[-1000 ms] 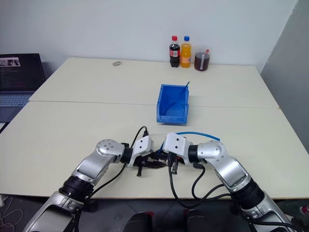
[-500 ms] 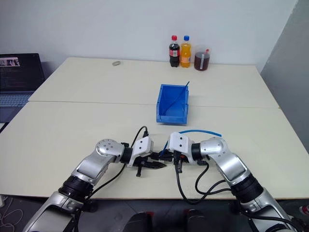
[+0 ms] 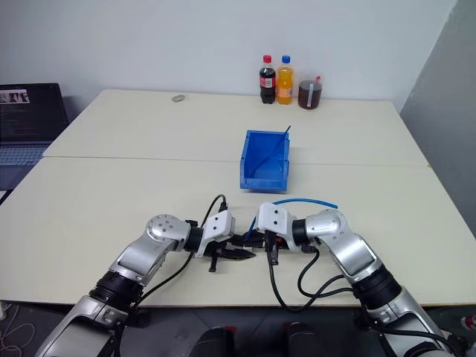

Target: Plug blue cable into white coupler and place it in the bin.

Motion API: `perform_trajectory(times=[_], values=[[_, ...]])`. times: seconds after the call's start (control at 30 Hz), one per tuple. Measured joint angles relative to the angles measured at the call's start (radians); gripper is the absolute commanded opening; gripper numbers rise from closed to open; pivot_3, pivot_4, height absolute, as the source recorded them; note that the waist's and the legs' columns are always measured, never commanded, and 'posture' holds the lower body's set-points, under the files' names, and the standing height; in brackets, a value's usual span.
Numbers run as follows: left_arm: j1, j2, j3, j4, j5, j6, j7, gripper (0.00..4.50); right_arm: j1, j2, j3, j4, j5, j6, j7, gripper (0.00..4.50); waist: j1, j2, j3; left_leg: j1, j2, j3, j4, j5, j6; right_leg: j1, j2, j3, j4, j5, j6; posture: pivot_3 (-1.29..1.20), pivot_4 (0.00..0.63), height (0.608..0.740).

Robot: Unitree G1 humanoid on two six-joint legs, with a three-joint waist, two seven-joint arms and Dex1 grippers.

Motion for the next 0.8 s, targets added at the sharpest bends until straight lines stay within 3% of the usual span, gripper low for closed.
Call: perform_trajectory(times=[0.33,0.8], values=[[0.009,-0.001,-0.002,0.011,0.010,0.000,-0.001,0.81,-0.018,-0.014,0.036,0.005,-0.034,-0.004,0.010,0.08,-0.004,0.001,-0.014,0.014,0.000,0.003,-0.011,0.000,0.000,0.008,0.000,0.003,-0.001,-0.006,-0.006,0.00,0.150,0.740],[0.010,-0.008,-0.006,0.011,0.025,0.000,-0.008,0.81,-0.014,-0.023,0.039,0.004,-0.036,-0.003,0.022,0.08,-0.011,0.002,-0.022,0.015,0.000,0.003,-0.013,0.000,0.000,0.010,-0.001,0.002,-0.006,-0.008,-0.008,0.00,0.150,0.740]])
